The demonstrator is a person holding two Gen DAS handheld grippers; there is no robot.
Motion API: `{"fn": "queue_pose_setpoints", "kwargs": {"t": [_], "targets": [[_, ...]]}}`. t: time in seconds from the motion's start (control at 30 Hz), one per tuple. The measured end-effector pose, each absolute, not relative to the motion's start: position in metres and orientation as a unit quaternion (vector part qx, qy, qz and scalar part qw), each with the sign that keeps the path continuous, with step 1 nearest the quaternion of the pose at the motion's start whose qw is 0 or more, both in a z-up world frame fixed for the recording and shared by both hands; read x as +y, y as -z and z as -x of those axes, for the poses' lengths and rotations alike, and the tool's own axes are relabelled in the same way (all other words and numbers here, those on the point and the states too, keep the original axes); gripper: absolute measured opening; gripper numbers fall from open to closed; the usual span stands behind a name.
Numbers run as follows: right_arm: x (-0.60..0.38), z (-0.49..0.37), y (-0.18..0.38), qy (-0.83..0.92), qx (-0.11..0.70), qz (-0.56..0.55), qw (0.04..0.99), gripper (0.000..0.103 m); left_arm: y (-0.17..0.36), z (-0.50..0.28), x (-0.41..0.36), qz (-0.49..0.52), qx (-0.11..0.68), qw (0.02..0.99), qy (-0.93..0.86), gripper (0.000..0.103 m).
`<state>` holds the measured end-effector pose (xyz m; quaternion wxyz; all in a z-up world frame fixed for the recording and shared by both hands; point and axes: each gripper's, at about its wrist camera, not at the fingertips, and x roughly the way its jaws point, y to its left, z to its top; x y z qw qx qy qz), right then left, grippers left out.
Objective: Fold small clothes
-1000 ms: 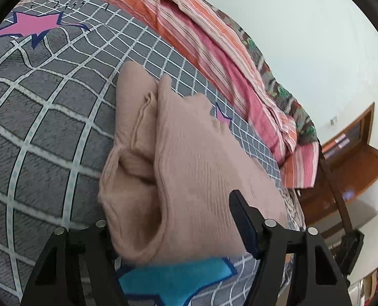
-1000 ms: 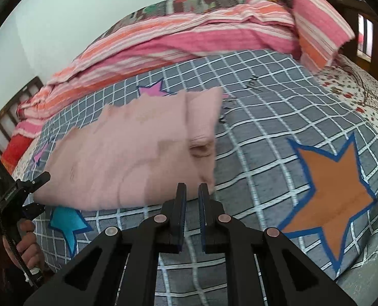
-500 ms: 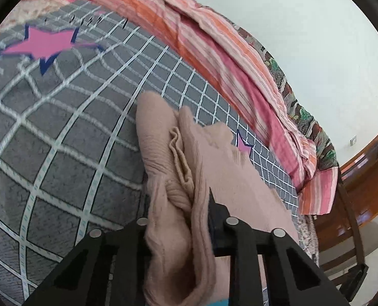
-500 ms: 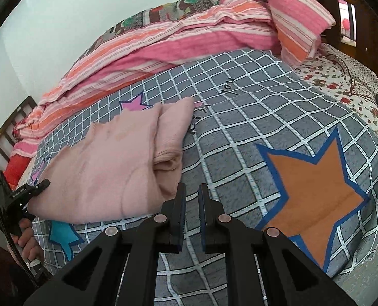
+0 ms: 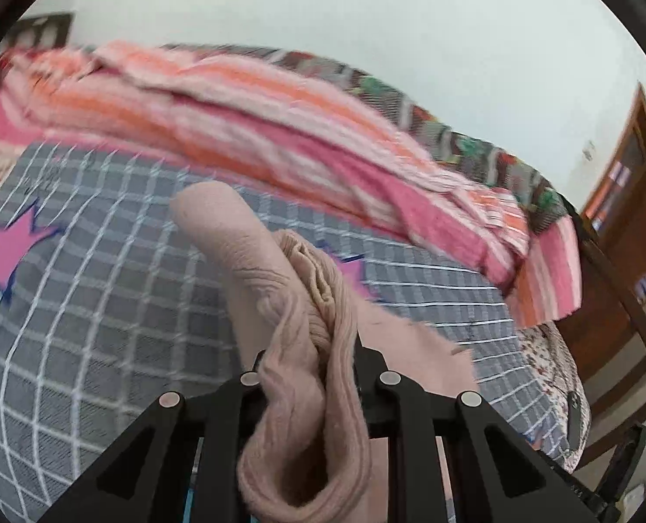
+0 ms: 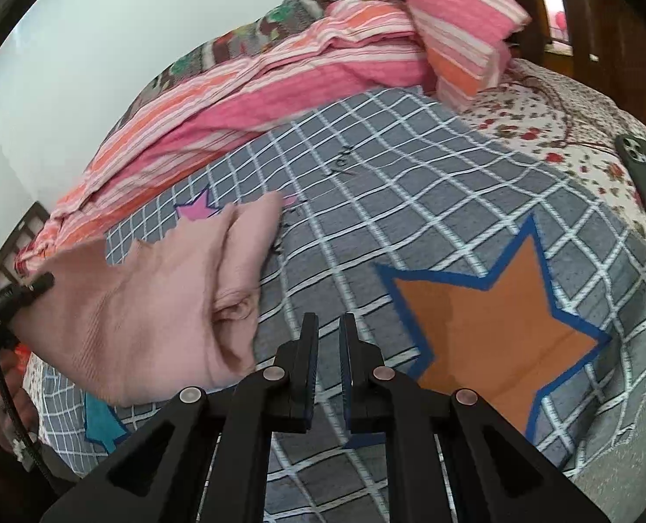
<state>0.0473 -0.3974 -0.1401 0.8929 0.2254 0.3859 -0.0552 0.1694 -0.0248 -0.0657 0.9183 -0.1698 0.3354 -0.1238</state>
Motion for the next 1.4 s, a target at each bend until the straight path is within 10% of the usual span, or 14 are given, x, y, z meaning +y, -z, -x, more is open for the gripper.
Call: {"fn": "queue_pose_setpoints", "kwargs": {"t": [0.43,0.6,0.97,1.23,1.33,1.4], "targets": [[-0.411,-0.025,0.135,0.078,0.389,-0.22,0.891,0.01,0.125,-0.165,-0.21,0.021,0.435,0.868,0.239,0.019],[-0.395,-0.032,0.125,0.049,0.386,-0.209,0.897,0.012,0.113,-0.162,-0.185,0.077,0.43,0.832,0.341,0.051],[-0.339,-0.087,0.103,-0.099,0.357,-0.264,0.89,0.053,0.077,-0.152,-0.061,0.141,0.366,0.868,0.304,0.065],[-0.311,-0.132,0.146,-0.074,0.407,-0.296,0.861,0.053,0.118,-0.161,-0.013,0.196,0.405,0.854,0.261,0.065],[-0.31,-0.141,0.153,-0.071,0.409,-0.312,0.855,0.02,0.125,-0.162,-0.013,0.201,0.41,0.852,0.258,0.065],[-0.308,-0.137,0.143,-0.081,0.382,-0.299,0.871,0.019,0.127,-0.161,-0.013,0.2,0.411,0.851,0.259,0.065]]}}
